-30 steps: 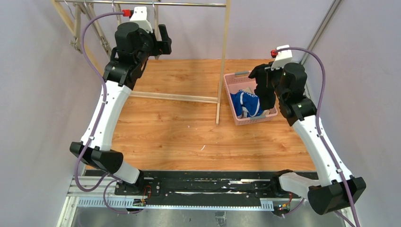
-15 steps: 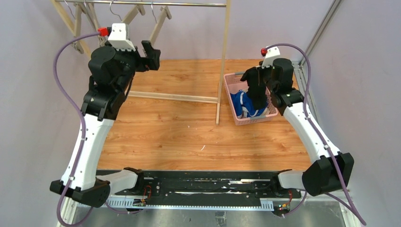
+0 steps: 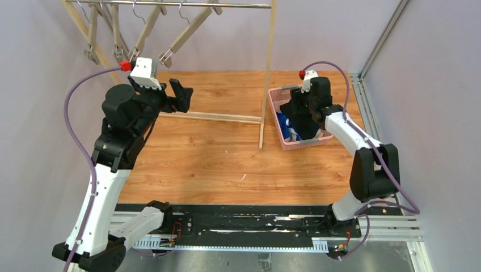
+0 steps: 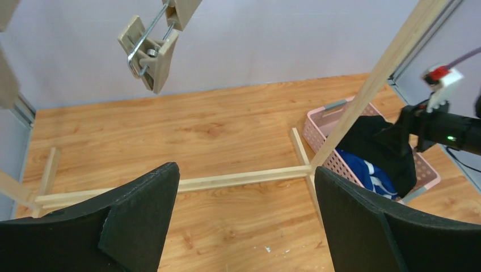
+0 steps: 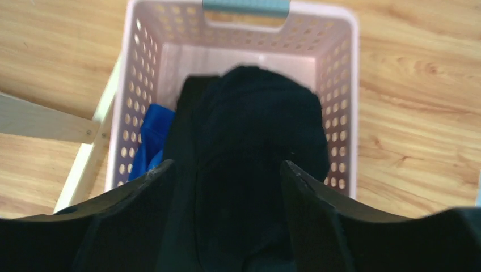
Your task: Remove the underwear clipped to the hanger
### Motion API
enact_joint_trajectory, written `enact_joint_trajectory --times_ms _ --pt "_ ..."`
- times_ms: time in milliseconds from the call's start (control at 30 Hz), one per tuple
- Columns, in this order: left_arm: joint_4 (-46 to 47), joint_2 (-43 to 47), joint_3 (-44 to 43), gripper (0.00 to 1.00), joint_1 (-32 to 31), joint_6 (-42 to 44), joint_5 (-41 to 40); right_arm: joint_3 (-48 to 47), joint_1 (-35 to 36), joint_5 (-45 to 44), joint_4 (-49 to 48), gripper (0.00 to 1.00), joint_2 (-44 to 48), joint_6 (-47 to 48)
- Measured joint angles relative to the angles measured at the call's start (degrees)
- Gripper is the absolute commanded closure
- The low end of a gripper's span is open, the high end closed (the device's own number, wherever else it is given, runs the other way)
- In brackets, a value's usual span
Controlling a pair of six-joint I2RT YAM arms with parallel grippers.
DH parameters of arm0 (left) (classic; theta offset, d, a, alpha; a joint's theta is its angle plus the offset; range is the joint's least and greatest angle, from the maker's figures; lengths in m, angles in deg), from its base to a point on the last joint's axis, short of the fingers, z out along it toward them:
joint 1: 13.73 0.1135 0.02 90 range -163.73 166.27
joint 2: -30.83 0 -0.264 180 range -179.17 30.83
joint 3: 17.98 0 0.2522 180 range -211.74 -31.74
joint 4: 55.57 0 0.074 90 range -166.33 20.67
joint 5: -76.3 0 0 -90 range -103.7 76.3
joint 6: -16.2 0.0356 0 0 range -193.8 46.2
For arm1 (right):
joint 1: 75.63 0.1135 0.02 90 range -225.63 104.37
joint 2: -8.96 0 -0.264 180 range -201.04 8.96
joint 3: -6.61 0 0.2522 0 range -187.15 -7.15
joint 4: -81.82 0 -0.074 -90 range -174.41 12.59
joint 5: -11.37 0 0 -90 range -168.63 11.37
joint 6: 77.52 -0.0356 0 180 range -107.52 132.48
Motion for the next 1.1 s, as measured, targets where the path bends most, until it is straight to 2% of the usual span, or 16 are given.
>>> enact_joint_trajectory --times_ms 200,433,633,933,1100 --pt "-0.94 6.64 4.42 0.02 0.00 2.40 0.44 -0.11 -0.15 2.60 3.10 0.27 -5.33 0.09" --pt "-1.92 13.27 11.89 0.02 -0.02 3.67 -6.34 -4.24 -0.15 4.15 5.86 0.24 1.31 -0.02" --pt "-4.35 14.56 15.43 0.02 0.00 3.50 -11.41 -4.26 -0.17 -1.11 6.84 0.23 16.11 0.55" --pt "-4.70 23.10 27.26 0.02 0.00 1.97 -13.27 12.48 -0.22 -11.93 10.71 0.23 43.63 -0.63" --pt "-5.25 26.49 28.13 0.02 0.00 1.44 -14.88 16.44 -0.22 -16.68 15.15 0.22 54.58 -2.19"
